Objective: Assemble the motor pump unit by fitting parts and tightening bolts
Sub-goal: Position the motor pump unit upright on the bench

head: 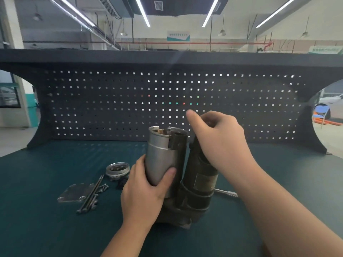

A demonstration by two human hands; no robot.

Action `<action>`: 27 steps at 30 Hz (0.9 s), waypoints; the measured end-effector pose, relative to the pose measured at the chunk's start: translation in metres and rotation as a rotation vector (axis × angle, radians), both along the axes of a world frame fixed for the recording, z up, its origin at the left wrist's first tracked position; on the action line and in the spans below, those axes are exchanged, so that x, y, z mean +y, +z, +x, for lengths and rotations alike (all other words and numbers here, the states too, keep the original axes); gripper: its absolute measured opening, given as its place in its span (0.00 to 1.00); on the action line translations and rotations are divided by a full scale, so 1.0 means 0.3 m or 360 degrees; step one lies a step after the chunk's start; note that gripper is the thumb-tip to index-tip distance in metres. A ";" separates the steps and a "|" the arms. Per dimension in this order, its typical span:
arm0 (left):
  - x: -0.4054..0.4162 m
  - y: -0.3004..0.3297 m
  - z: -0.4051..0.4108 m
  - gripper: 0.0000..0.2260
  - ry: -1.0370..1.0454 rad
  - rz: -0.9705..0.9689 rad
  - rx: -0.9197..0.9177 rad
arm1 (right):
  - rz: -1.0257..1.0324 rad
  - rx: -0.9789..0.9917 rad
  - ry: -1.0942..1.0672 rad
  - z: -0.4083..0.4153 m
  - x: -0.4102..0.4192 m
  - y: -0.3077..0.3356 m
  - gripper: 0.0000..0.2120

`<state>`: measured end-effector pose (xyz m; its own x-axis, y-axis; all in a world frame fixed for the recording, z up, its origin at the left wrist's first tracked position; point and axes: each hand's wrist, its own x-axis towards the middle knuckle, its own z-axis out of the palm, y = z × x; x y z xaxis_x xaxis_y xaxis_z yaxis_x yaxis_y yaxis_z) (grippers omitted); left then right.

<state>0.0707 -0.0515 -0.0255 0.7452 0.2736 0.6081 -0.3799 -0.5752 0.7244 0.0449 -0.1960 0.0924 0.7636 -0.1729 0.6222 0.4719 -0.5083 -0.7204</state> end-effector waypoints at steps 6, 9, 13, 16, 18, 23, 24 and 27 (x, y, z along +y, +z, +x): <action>0.011 -0.004 0.010 0.38 -0.0009 -0.0031 0.0032 | -0.0390 0.0322 0.0392 -0.013 -0.073 0.024 0.24; 0.013 -0.006 0.015 0.37 -0.0024 -0.0052 0.0031 | -0.0666 0.0218 0.0489 -0.032 -0.119 0.008 0.36; 0.014 -0.007 0.015 0.37 -0.0082 -0.0083 0.0036 | -0.0520 0.0018 0.0310 -0.010 -0.114 -0.031 0.34; 0.025 -0.005 0.022 0.35 -0.0195 -0.0136 0.0055 | -0.0387 0.0046 0.0308 0.010 -0.101 -0.044 0.34; 0.033 -0.007 0.027 0.30 -0.0285 -0.0160 0.0049 | -0.0384 0.0057 0.0381 0.013 -0.103 -0.045 0.35; 0.046 -0.002 0.042 0.23 -0.0440 -0.0225 0.0114 | -0.0275 0.0176 0.0669 0.016 -0.125 -0.048 0.19; 0.048 -0.002 0.044 0.23 -0.0458 -0.0238 0.0122 | -0.0262 0.0182 0.0684 0.019 -0.130 -0.050 0.16; 0.046 -0.010 0.047 0.27 -0.0477 -0.0238 0.0089 | -0.0182 0.0187 0.0627 0.031 -0.134 -0.061 0.12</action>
<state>0.0847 -0.0377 -0.0284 0.8371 0.1203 0.5337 -0.4733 -0.3299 0.8168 0.0541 -0.2360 0.0742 0.8245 0.2111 0.5250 0.5638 -0.3852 -0.7306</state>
